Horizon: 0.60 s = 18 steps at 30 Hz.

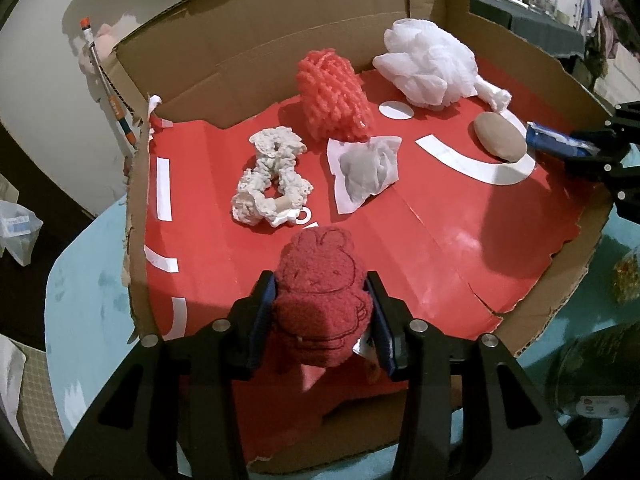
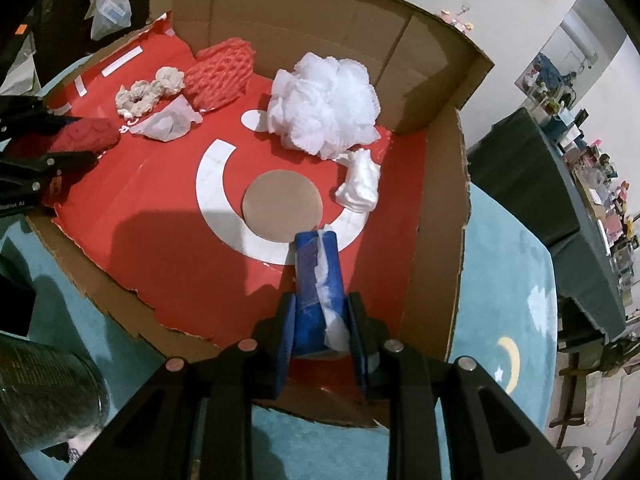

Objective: Organize soft objects
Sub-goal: 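Open both tools to drop the red plush and blue packet in the box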

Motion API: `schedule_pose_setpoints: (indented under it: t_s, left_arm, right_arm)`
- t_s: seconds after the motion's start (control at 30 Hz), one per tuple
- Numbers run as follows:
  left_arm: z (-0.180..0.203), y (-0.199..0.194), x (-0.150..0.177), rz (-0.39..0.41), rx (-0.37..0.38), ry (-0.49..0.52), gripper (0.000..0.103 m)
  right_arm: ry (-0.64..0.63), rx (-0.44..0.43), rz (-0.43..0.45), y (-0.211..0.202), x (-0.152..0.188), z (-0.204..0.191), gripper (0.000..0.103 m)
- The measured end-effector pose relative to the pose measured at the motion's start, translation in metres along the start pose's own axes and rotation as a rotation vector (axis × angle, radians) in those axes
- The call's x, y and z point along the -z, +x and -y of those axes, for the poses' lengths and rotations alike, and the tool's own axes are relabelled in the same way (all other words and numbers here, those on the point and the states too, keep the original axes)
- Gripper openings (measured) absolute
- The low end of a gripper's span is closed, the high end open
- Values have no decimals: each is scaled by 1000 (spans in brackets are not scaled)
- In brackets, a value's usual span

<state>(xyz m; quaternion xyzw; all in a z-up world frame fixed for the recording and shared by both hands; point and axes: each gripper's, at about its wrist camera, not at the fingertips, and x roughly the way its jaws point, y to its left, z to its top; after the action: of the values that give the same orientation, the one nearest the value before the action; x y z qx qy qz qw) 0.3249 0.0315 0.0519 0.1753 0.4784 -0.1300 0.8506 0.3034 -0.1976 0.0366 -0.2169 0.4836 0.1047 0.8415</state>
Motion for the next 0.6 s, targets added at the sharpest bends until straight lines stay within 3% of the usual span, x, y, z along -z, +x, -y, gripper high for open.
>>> schedule_pose_setpoints:
  t_s: [0.23, 0.33, 0.6]
  left_arm:
    - [6, 0, 1, 9, -26, 29, 51]
    - [5, -4, 1, 20, -33, 24, 63]
    - [0, -25, 0, 68, -16, -19, 64]
  right_arm:
    - [-34, 9, 5, -2, 1, -7, 42]
    - [-32, 10, 10, -4, 2, -7, 45]
    - [-14, 0, 57, -22, 4, -3, 53]
